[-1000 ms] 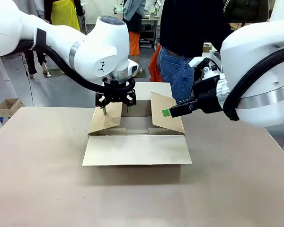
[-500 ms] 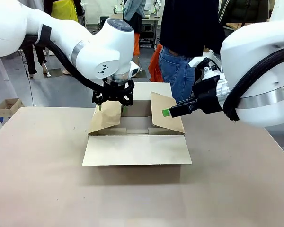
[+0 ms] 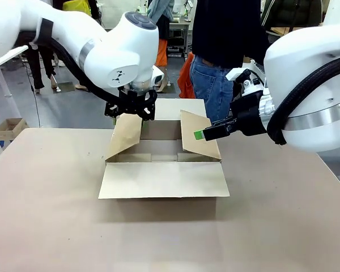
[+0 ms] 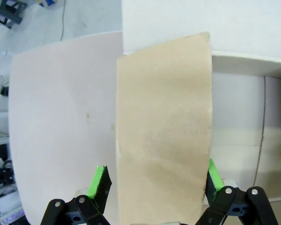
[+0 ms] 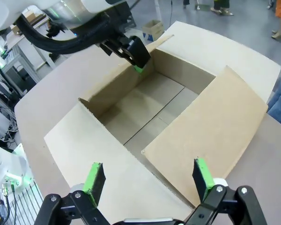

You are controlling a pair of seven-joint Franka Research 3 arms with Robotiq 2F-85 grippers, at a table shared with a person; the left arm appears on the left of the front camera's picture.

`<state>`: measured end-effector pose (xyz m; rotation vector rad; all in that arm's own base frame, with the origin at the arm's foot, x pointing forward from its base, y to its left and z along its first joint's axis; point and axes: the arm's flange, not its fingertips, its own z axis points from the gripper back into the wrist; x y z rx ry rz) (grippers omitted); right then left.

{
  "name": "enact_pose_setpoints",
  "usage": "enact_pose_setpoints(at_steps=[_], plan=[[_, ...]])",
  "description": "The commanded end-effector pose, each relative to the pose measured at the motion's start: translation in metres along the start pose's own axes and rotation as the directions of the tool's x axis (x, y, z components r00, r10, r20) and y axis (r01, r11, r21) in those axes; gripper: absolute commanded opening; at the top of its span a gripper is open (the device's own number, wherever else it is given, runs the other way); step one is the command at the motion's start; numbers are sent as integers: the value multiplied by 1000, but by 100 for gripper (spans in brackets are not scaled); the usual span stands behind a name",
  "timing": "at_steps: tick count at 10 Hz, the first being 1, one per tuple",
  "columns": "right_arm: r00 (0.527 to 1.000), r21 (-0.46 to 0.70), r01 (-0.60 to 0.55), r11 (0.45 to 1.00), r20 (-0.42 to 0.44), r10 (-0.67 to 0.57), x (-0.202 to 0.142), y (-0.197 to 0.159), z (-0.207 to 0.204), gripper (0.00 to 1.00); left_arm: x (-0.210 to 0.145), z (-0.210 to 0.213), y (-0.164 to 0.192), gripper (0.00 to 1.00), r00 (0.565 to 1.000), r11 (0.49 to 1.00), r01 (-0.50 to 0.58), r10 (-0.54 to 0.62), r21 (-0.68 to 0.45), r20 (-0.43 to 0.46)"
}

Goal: Pack the gift set into the box.
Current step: Place both hands on the side flaps of the Package Box and spread them outward.

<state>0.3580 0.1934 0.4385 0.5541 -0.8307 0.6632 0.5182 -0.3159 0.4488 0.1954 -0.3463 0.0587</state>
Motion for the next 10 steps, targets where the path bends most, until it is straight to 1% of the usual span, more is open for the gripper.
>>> enact_pose_setpoints(at_steps=[1,3,5,6,8,10], plan=[[1000,-18,5,1000,0,-5,3,1,1,100,-9,8,27,100,1000,999,-29,28,-37,-7],[1000,-18,5,1000,0,-5,3,1,1,100,-6,11,57,100,996,994,-84,82,-74,-27],[1000,-18,5,1000,0,-5,3,1,1,100,-5,13,96,100,987,980,-159,156,-123,-31],[1000,-18,5,1000,0,-5,3,1,1,100,-7,12,119,100,984,964,-178,171,-196,-52],[1000,-18,5,1000,0,-5,3,1,1,100,-11,5,154,100,977,929,-213,199,-304,-79],[1000,-18,5,1000,0,-5,3,1,1,100,-10,-18,189,100,974,881,-216,166,-421,-152]])
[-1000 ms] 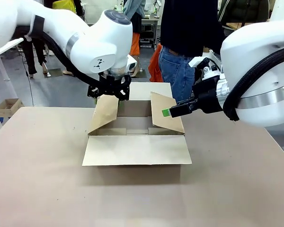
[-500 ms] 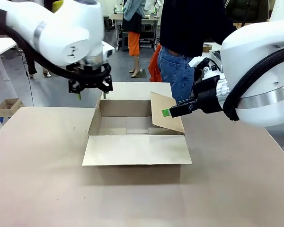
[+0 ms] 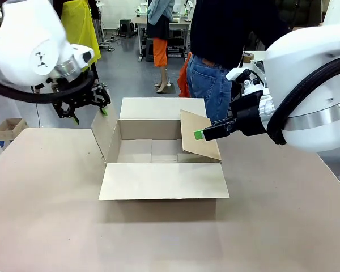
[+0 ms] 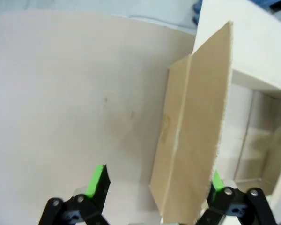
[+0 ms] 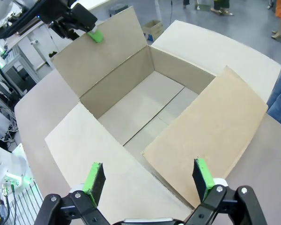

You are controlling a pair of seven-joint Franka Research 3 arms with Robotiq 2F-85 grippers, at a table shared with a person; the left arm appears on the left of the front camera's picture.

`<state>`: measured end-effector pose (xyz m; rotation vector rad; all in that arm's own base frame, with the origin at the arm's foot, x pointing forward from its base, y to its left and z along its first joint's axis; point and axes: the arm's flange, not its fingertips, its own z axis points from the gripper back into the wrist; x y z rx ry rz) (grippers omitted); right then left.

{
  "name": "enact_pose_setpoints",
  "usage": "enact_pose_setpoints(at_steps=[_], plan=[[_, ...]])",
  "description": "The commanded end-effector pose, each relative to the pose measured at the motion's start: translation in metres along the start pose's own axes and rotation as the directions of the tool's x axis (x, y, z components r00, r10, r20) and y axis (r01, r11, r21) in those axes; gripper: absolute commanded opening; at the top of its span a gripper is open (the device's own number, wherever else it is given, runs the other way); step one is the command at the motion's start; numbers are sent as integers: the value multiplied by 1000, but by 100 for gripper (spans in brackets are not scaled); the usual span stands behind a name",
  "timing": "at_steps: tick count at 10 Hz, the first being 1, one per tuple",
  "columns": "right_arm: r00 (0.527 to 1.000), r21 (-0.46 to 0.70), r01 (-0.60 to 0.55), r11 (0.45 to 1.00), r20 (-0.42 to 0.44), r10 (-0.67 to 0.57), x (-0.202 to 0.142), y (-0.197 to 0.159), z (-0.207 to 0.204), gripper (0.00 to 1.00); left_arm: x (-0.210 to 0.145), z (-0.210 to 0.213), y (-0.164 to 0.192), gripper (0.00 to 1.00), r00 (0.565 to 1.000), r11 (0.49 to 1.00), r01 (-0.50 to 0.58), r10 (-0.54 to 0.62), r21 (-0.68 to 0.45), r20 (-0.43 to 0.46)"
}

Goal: Pack the gift set into the box.
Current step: Place both hands on the side flaps of the Package Box and spread them outward.

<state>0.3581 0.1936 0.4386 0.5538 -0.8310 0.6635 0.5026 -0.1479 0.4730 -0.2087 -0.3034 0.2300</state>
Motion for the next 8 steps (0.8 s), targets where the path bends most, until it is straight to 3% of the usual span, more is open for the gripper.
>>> enact_pose_setpoints(at_steps=[1,3,6,7,8], plan=[[1000,-18,6,1000,-1,-6,3,1,1,100,4,-11,39,100,997,994,3,-11,-113,-74],[1000,-18,6,1000,-1,-6,3,1,1,100,11,-15,74,100,999,966,1,-13,-259,-45],[1000,-18,6,1000,-1,-6,3,1,1,100,19,-38,127,100,985,884,8,-87,-467,-148],[1000,-18,6,1000,-1,-6,3,1,1,100,18,-18,89,100,998,949,-13,-7,-316,-61],[1000,0,0,1000,0,0,0,0,0,100,18,-18,89,100,998,949,-13,-7,-316,-61]])
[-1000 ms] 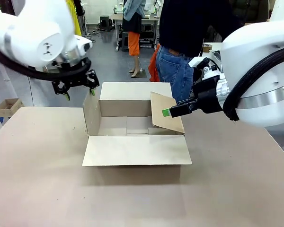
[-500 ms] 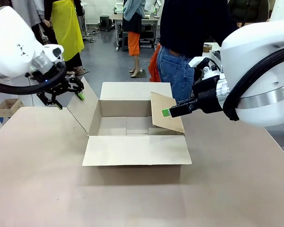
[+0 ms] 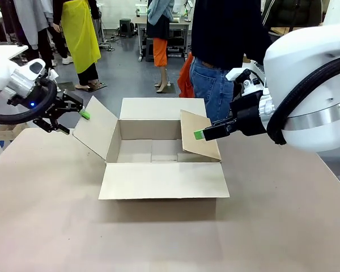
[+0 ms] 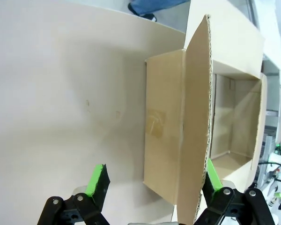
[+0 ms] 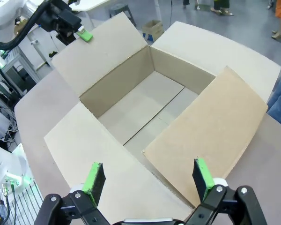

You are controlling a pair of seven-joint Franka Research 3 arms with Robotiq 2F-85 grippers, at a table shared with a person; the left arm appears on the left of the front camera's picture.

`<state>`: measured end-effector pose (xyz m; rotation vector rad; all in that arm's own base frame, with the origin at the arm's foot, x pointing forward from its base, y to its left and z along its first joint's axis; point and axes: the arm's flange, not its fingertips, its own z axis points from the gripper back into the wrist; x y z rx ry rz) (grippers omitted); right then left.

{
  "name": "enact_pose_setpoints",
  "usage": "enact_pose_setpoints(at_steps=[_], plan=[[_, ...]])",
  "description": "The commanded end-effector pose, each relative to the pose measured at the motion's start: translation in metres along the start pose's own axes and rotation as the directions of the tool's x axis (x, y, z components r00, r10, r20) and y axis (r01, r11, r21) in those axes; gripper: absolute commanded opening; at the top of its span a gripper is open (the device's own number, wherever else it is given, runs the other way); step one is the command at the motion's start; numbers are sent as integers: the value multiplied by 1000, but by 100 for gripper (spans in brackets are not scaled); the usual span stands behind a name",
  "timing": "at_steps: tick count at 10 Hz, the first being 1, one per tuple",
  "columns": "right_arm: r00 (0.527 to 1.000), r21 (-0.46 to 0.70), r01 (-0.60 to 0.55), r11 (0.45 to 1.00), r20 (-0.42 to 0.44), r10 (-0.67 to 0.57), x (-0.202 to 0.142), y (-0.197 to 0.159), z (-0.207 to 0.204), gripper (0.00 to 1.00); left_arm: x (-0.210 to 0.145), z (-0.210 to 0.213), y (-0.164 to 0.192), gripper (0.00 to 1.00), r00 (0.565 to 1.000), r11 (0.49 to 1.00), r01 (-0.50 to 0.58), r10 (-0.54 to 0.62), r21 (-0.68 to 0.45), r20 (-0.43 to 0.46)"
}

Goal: Pack the gift set into the box.
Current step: Place both hands on the side flaps of the Package Box and spread them outward.

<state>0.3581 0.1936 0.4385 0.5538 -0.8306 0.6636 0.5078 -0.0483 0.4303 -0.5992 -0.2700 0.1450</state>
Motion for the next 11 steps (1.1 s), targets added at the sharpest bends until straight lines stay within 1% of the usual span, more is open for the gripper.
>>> enact_pose_setpoints(at_steps=[1,2,3,4,5,6,7,8,9,10,11], plan=[[990,-15,-1,1000,-142,-1,53,18,-16,100,-1,1,-16,100,1000,998,-18,17,67,21],[965,-30,11,999,-262,-19,93,34,-31,100,-1,1,-16,100,1000,998,-18,17,67,21],[932,-95,9,995,-360,-43,119,46,-44,100,-1,1,-16,100,1000,998,-18,17,67,21],[896,-188,-6,982,-437,-78,128,52,-56,100,-1,1,-16,100,1000,998,-18,17,67,21],[874,-225,13,974,-470,-120,115,49,-58,100,-1,1,-16,100,1000,998,-18,17,67,21],[904,-230,76,970,-395,-164,88,37,-41,100,-1,1,-16,100,1000,998,-18,17,67,21],[957,-176,130,976,-234,-169,51,31,2,100,-1,1,-16,100,1000,998,-18,17,67,21],[912,-223,12,975,-398,-102,48,9,-70,100,-1,1,-16,100,1000,998,-18,17,67,21],[912,-223,12,975,-398,-102,48,9,-70,100,-1,1,-16,100,1000,998,-18,17,67,21],[925,-225,60,972,-353,-139,61,16,-33,100,-1,1,-16,100,1000,998,-18,17,67,21],[915,-249,18,968,-387,-116,80,18,-52,100,-1,1,-16,100,1000,998,-18,17,67,21]])
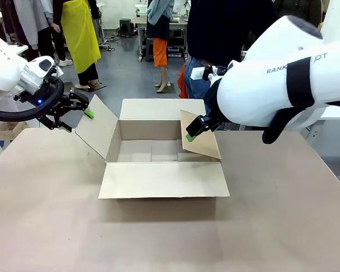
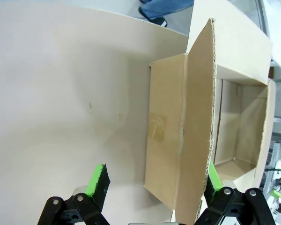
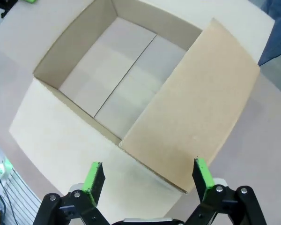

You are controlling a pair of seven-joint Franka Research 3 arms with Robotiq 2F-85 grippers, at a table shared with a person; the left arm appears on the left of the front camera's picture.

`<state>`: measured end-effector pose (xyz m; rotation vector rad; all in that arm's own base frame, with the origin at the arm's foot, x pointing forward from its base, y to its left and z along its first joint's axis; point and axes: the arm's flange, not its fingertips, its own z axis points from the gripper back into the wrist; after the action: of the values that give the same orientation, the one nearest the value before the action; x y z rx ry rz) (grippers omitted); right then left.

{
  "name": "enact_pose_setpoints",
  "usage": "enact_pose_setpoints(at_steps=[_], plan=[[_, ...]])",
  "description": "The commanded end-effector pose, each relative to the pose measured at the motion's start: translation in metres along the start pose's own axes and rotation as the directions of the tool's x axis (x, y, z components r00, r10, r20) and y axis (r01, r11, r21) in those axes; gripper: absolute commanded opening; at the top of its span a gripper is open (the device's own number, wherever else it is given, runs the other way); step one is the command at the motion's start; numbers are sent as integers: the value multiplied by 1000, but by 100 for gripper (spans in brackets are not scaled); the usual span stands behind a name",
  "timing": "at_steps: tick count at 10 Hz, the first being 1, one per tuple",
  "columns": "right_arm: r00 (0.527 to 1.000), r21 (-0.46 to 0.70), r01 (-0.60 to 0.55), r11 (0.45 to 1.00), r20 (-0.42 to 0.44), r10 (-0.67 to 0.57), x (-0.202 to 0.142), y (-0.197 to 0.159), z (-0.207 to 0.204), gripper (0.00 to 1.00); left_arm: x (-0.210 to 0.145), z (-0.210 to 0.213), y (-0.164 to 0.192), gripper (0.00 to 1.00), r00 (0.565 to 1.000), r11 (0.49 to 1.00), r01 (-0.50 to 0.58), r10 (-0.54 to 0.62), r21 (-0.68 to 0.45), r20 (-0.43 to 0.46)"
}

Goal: Pack the gift set into the box.
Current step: Place both hands on the side flaps of the Package Box and spread them outward.

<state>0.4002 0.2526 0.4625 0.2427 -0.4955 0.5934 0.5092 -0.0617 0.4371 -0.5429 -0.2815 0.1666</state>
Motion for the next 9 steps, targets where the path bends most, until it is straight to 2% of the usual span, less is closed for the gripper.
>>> enact_pose_setpoints(at_steps=[1,2,4,5,7,9], plan=[[1000,-59,-22,998,-22,21,52,14,-4,100,0,3,-1,100,1000,1000,-9,9,11,0],[998,-116,-1,993,-66,-7,80,23,-13,100,0,3,-1,100,1000,1000,-9,9,11,0],[979,-184,-25,983,-205,-13,123,47,-48,100,0,3,-1,100,1000,1000,-9,9,11,0],[972,-239,-19,971,-231,-38,139,55,-65,100,0,3,-1,100,1000,1000,-9,9,11,0],[953,-362,-25,932,-290,-87,157,66,-90,100,0,3,-1,100,1000,1000,-9,9,11,0],[937,-505,-9,863,-305,-169,154,61,-121,100,0,3,-1,100,1000,1000,-9,9,11,0]])
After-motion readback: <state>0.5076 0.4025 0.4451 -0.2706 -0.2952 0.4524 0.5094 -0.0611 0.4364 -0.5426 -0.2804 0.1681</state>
